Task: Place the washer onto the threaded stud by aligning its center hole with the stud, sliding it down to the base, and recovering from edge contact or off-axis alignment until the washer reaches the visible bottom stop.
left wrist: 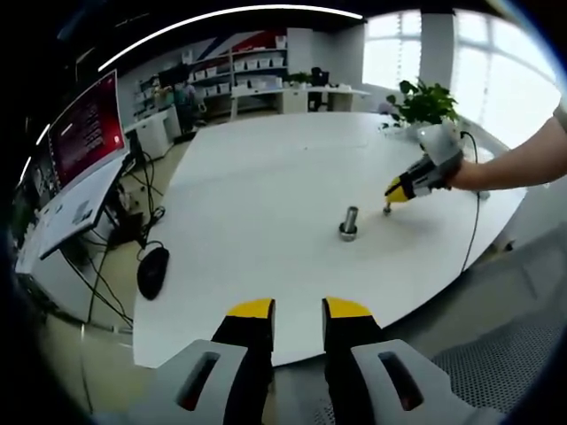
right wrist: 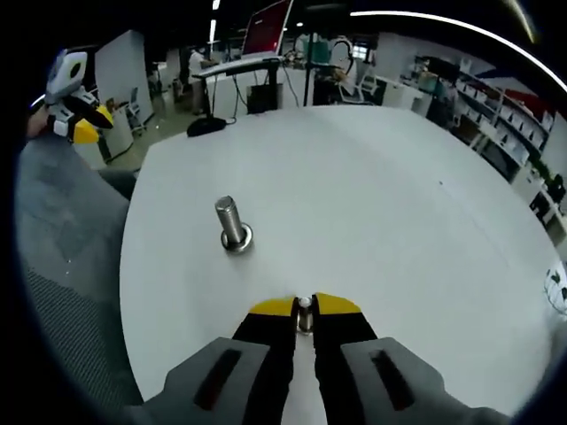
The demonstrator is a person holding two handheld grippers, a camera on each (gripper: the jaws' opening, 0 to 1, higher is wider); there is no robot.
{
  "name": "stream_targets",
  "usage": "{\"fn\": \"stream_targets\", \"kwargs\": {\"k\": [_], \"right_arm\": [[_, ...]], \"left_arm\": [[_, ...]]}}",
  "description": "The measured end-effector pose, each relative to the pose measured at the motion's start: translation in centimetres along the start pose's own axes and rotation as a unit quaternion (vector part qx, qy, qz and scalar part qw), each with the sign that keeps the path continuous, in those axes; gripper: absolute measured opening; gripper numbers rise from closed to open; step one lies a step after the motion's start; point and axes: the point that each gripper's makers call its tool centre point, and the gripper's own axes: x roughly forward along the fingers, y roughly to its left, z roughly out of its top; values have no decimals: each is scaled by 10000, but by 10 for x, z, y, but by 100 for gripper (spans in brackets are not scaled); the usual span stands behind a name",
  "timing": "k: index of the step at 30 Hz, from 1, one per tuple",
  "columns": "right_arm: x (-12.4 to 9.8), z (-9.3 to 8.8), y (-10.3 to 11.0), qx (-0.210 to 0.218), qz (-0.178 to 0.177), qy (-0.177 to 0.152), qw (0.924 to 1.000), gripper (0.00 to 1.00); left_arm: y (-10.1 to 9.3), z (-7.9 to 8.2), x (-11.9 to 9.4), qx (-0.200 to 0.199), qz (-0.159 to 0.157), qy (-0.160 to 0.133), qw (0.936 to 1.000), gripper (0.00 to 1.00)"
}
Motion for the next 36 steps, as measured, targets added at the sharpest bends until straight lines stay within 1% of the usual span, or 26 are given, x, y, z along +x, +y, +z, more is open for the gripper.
{"fn": "stream_targets", "kwargs": {"k": [3,8,11,12,19,21,26,31,34,36], "right_arm": [[1,1,1,-129,4,-13,9999,8],[3,1,5,-37,59,-91,9999,8],[4,-3,9,-100,76,-90,9999,8],[4,-2,10,-121,92,-147,9998,8],[3,-4,6,-53,55,-65,9999,9],[3,-5,5,-213,26,-46,9998,9],[3,-5,5,-298,16,24,9996,10],[2,-6,5,-199,45,92,9997,11],[2,-7,7,-179,53,130,9997,14],[0,-7,8,-202,31,132,9997,19]], "left_arm": [[0,0,0,-2,10,-3,10000,19],[1,1,-1,-17,30,-33,10000,19],[1,1,0,-7,22,-14,10000,19],[1,1,0,-11,22,-16,10000,19],[1,1,-1,-15,25,-30,10000,19],[1,1,-1,-15,22,-34,10000,18],[1,1,-1,-12,22,-35,10000,18],[1,1,-1,-8,21,-23,10000,18],[1,1,-1,-9,25,-23,10000,18],[1,0,0,-9,24,-18,10000,18]]}}
